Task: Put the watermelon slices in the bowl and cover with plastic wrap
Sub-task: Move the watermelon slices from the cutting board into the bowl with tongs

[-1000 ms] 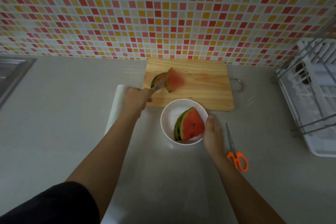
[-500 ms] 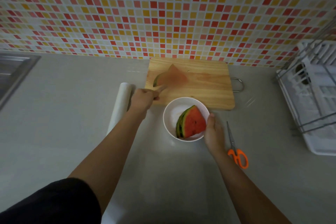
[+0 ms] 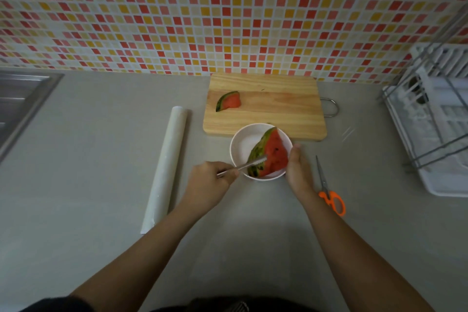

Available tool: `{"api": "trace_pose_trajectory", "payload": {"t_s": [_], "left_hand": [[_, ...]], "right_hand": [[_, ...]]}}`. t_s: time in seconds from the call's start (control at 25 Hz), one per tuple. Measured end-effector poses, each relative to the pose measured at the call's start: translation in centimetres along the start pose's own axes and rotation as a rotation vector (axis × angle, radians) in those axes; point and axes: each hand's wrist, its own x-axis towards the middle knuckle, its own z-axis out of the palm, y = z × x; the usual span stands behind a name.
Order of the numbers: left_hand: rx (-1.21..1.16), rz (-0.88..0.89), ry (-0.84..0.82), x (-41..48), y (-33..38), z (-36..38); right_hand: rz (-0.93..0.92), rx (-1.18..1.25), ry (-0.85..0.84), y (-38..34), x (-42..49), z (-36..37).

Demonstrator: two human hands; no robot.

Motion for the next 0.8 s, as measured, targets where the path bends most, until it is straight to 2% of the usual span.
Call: {"api": "trace_pose_trajectory", "payload": {"t_s": [0.16,0.24,0.36,0.48,0.56,0.64,0.72,0.8], "left_hand": [[0.24,0.098,-0.089,0.3,1.3,-0.5],[0.312,0.112,-0.063,0.6,1.3,-1.4],[0.285,0.19,0.05,1.5,1.7,-1.9],[0.249,0.222,0.039,2.5,2.2,-1.2],[0.156,0.198,0.097,3.8,1.7,-1.6],[0.057,0.131,0.24,6.4,0.8,-2.6],[0.034,0.006,0.351,9.7,-0.6,-3.7],[0.031,-0.139,0.353,12.4,-2.1,-4.0]], "right_hand": [[-0.037,-0.003,0.013,-0.2,-0.2,0.0],[-0.033,-0.03,0.018,-0.2,-0.2,-0.1],[-0.048,-0.057,0.029,-0.1,-0.2,-0.1],[-0.068,-0.028,0.025,0.0,-0.2,-0.1],[-0.071,-0.013,0.025,0.1,-0.1,-0.1],[-0.073,0.005,0.032,0.2,0.0,0.0],[-0.063,-0.008,0.032,0.3,0.2,0.1],[-0.053,-0.028,0.037,0.4,0.3,0.1]]}}
